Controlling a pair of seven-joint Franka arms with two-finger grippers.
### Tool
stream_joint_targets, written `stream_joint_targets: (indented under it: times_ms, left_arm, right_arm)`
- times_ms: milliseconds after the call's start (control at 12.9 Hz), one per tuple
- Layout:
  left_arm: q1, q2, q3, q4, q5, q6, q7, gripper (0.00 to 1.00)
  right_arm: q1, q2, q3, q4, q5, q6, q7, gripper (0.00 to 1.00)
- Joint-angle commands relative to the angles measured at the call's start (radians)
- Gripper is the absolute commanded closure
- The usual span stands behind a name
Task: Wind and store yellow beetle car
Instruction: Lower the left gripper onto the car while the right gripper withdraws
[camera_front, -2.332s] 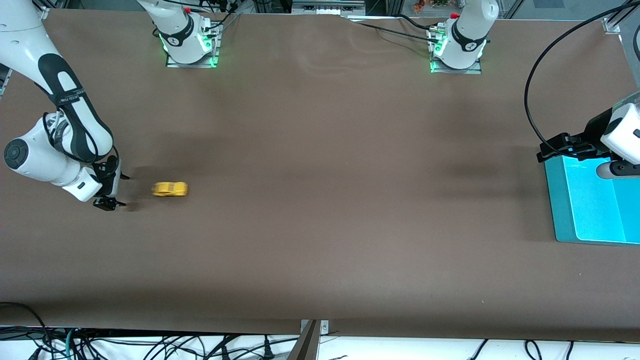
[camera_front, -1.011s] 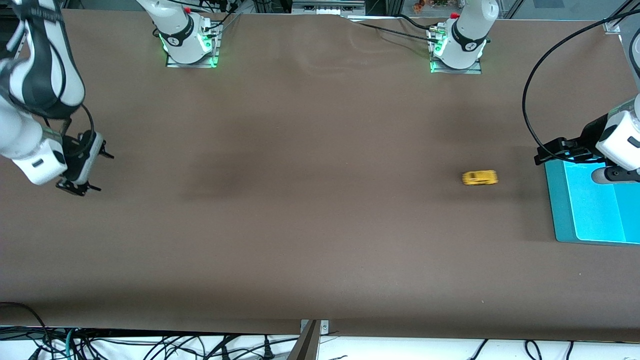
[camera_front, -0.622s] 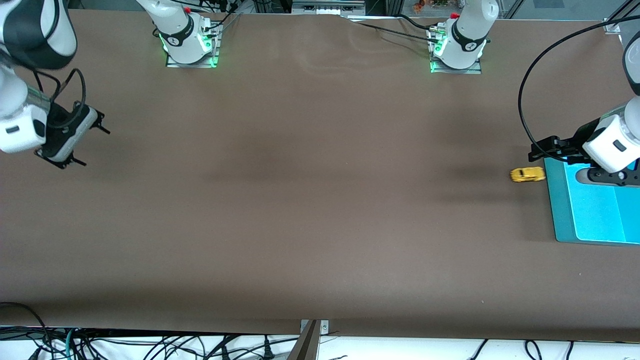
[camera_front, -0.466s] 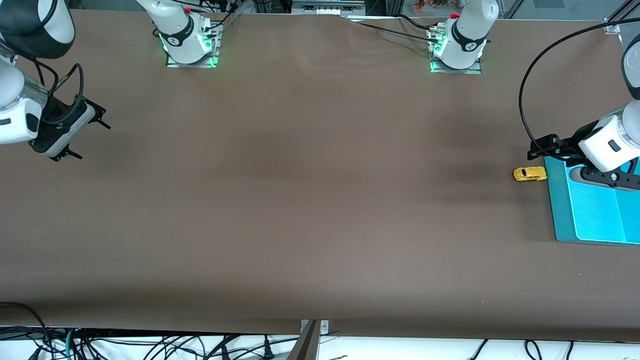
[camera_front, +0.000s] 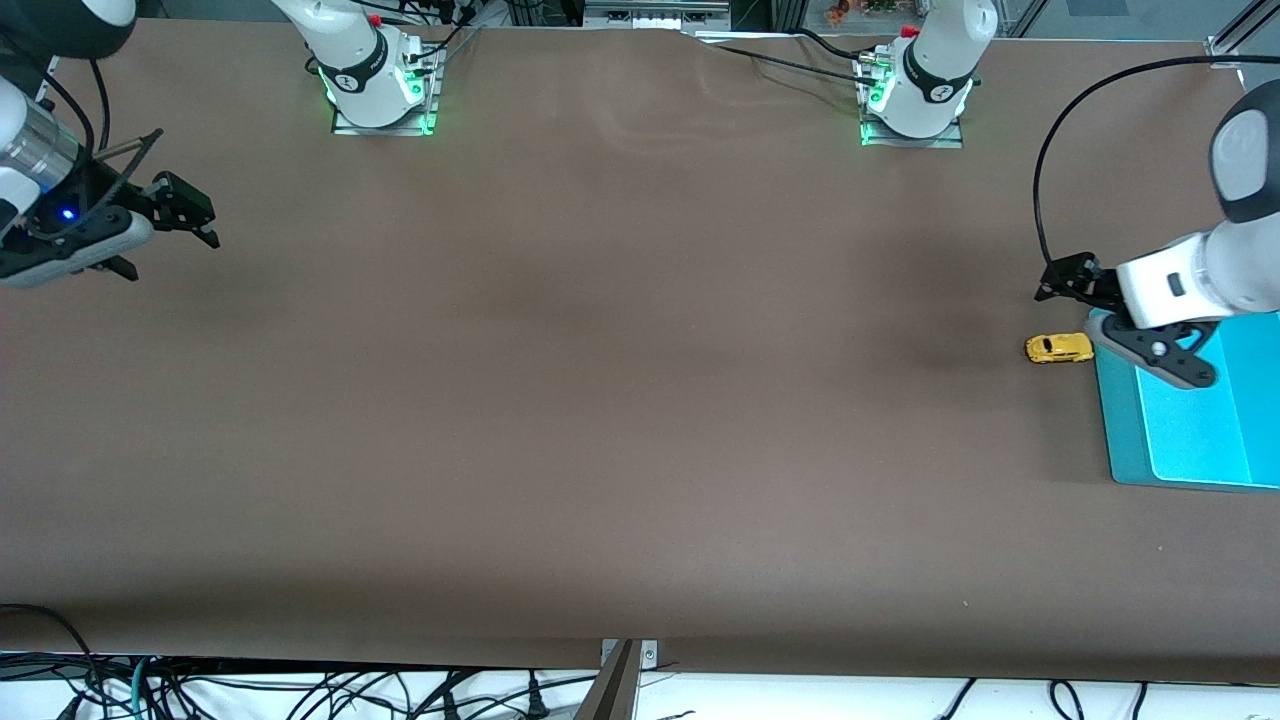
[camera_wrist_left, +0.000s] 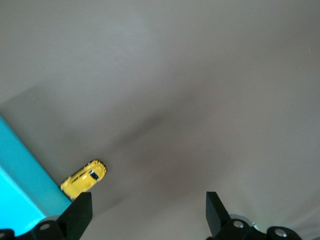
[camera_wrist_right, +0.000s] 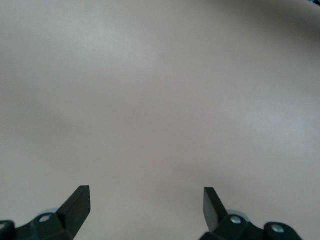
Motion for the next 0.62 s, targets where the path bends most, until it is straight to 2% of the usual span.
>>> stream_joint_targets:
  times_ms: [0,155,389,544]
  left_arm:
    - [0.009,-0.032,0.000,-0.141,0.023,0.123,0.288,0.00]
    - [0.014,-0.057,0.000,-0.250,0.034,0.227,0.454,0.00]
    - [0.013,-0.101,0.000,-0.359,0.225,0.356,0.617,0.00]
    - [0.040,-0.106,0.012,-0.416,0.230,0.440,0.730,0.00]
  right_arm:
    - [0.033,-0.026,-0.030,0.016,0.012,-0.038,0.115,0.00]
    - [0.047,-0.034,-0.030,0.018,0.013,-0.048,0.184,0.00]
    - [0.047,-0.034,-0.028,0.018,0.013,-0.048,0.186,0.00]
    - [0.047,-0.034,-0.028,0.018,0.012,-0.040,0.183,0.00]
